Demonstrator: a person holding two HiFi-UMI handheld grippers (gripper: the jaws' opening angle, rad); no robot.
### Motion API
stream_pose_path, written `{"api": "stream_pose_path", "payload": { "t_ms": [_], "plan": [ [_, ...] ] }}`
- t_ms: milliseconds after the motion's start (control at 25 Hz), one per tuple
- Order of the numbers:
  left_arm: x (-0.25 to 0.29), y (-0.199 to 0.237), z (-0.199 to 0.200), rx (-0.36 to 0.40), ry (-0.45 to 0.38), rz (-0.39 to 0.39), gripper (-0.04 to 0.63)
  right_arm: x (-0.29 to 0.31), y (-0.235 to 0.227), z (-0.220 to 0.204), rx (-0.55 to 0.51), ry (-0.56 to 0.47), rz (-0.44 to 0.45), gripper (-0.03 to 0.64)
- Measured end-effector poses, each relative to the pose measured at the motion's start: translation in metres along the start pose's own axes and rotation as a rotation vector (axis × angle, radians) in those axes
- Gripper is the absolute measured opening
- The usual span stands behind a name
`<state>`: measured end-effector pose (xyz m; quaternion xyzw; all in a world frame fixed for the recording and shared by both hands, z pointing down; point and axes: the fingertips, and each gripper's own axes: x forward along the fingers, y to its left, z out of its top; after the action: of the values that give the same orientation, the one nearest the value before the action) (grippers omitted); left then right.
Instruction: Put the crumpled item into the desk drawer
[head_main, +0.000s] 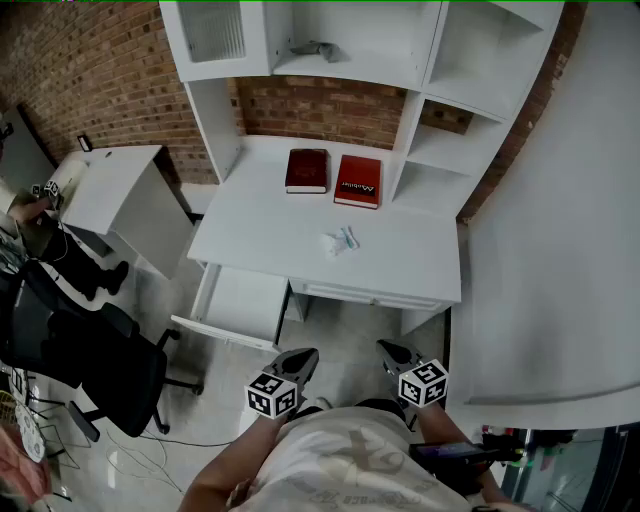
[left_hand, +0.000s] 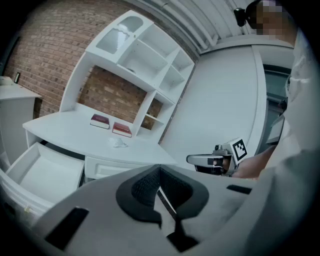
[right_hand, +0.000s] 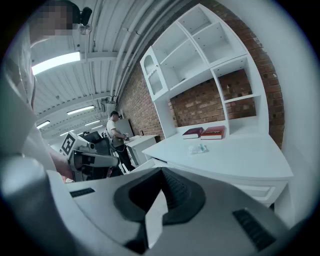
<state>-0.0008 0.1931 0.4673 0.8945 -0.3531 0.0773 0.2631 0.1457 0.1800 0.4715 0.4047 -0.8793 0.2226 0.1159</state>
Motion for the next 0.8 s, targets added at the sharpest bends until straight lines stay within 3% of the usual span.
{"api": "stream_pose_path", "payload": {
  "t_ms": [480,800],
  "plan": [
    [0.019,-0.053,0.006,0.05,-0.008,-0.112,0.02,-0.054,-0.01,0.0,0.027,-0.076,-0.067,0.021],
    [0.024,-0.065,0.005,0.007,-0.021,-0.148,0.02,-0.063,-0.008,-0.006,0.031,-0.102,-0.075,0.021]
  ]
}}
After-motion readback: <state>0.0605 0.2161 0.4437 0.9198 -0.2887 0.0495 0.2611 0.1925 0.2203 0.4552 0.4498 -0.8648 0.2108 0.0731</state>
